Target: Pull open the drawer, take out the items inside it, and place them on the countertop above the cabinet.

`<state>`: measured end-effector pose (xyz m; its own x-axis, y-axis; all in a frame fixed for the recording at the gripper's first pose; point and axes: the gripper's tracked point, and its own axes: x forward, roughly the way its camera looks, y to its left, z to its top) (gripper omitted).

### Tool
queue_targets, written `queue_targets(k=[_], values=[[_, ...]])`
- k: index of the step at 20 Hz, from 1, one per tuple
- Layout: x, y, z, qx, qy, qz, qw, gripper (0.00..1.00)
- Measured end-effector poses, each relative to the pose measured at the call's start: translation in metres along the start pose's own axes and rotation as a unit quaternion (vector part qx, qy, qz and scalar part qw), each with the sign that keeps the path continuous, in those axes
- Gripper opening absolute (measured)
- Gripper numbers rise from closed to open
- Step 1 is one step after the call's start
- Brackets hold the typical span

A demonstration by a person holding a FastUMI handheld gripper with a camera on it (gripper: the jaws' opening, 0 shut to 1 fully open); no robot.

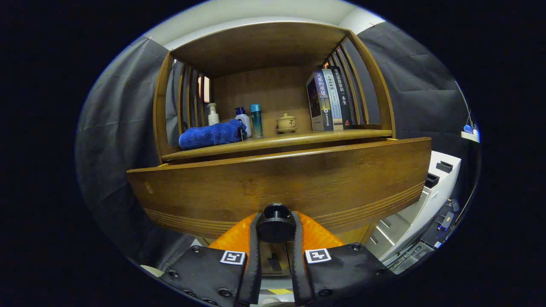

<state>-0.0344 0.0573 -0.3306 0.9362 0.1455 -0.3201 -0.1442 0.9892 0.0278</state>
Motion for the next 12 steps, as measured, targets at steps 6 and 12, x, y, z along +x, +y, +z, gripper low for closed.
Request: queue_targets(k=[6, 12], values=[[-0.024, 0.001, -0.007, -0.005, 0.000, 0.003, 1.000, 0.38], [-0.042, 0.004, -0.013, -0.012, 0.002, 0.007, 1.000, 0.37]])
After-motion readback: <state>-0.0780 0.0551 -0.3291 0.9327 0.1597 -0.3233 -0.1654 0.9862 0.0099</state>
